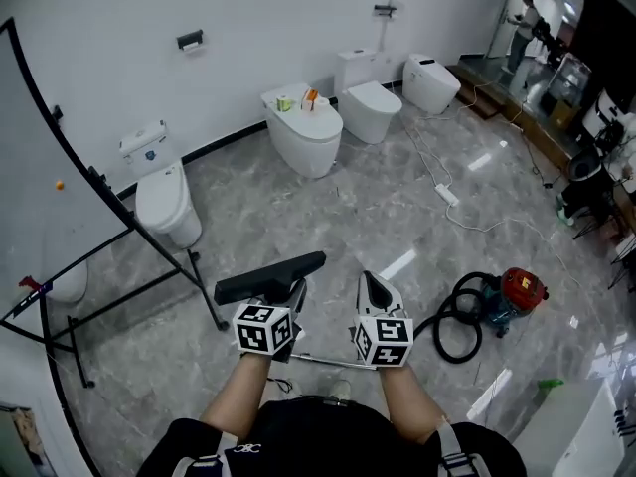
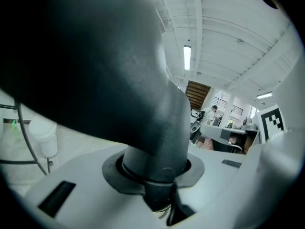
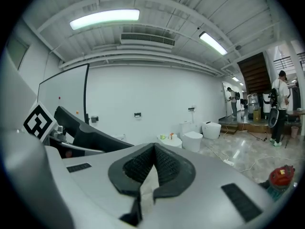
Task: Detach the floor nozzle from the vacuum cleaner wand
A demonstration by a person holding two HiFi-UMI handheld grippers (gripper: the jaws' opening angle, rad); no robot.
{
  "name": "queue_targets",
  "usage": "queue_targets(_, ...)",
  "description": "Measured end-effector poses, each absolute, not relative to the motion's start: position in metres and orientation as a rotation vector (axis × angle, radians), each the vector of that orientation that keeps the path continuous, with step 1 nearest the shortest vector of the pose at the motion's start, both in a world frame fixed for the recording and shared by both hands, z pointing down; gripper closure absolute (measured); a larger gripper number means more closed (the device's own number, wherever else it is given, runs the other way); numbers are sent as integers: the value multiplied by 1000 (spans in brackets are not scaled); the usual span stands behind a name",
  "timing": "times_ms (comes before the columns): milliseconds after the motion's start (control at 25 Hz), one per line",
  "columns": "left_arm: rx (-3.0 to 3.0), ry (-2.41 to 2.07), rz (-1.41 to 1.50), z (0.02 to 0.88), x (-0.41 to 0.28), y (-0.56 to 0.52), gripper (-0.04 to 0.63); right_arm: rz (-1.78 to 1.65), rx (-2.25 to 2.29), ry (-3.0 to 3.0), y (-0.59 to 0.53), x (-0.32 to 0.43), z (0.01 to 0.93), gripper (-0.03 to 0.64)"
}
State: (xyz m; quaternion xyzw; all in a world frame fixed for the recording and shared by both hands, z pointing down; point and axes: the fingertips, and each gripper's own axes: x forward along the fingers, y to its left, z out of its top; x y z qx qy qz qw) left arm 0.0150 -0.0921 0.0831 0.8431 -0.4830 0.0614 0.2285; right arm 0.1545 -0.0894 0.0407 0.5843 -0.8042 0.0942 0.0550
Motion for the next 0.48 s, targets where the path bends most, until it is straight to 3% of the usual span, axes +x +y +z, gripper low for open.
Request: queue_targets(480,2394,-1301,224,66,30,-103,482,254,1834,-2476,-87,172,3,603)
